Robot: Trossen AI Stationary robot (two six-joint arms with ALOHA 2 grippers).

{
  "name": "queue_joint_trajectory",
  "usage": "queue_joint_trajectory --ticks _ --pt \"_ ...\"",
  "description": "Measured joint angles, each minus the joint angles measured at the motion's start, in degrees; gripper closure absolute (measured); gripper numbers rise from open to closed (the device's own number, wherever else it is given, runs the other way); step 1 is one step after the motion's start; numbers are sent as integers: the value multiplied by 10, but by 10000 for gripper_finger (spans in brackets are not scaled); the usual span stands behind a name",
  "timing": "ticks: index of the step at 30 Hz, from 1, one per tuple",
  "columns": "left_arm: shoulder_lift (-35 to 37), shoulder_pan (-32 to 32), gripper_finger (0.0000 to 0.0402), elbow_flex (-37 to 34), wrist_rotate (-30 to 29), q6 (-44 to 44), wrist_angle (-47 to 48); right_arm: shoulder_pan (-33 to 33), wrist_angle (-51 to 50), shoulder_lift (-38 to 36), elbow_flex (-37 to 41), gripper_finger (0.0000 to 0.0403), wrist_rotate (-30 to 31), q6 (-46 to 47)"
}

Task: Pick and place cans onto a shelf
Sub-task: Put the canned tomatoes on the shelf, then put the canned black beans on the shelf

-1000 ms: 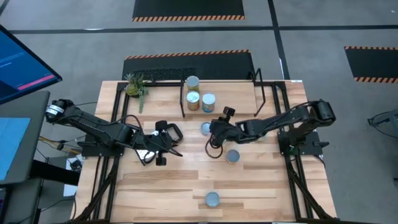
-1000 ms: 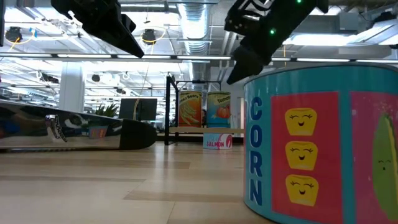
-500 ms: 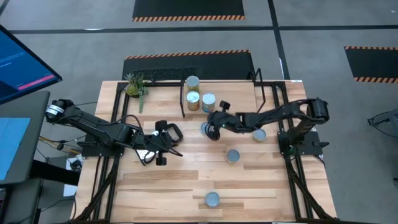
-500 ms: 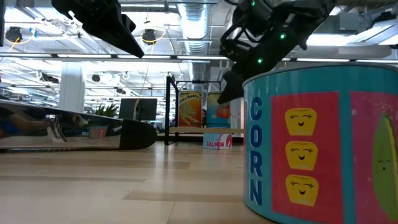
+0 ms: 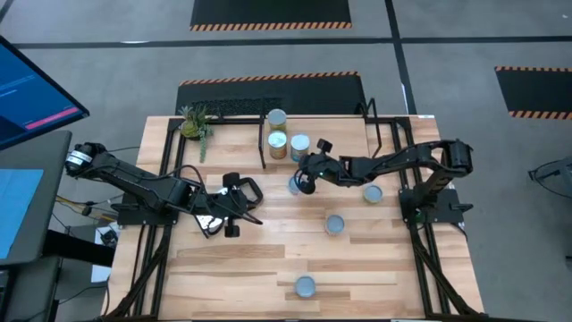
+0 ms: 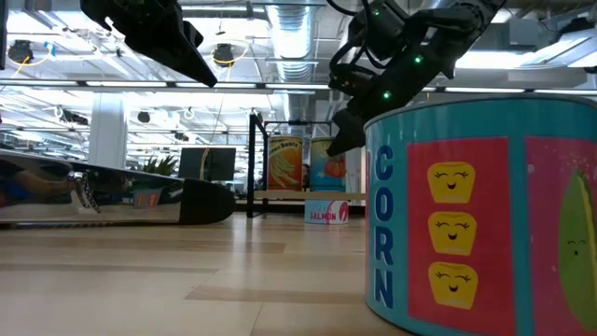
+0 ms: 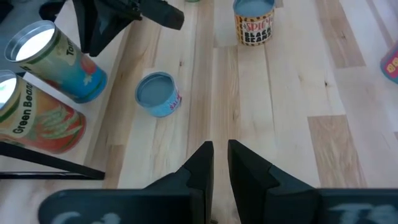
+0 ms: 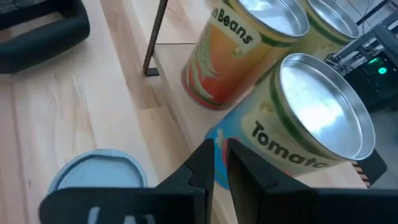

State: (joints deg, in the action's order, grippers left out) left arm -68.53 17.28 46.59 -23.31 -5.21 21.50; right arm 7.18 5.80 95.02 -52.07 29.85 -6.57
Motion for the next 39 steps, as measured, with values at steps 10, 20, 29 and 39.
queue_joint_trajectory --ticks 10,20,29,39 --pt "0 0 363 0 0 -3 0 19 0 0 0 338 0 0" --pt "0 0 363 0 0 -6 0 21 7 0 0 338 1 -10" --pt "0 0 363 0 0 -14 0 35 7 0 0 338 0 -13" --pt "0 0 363 0 0 -15 0 -26 -20 -8 0 338 -14 34"
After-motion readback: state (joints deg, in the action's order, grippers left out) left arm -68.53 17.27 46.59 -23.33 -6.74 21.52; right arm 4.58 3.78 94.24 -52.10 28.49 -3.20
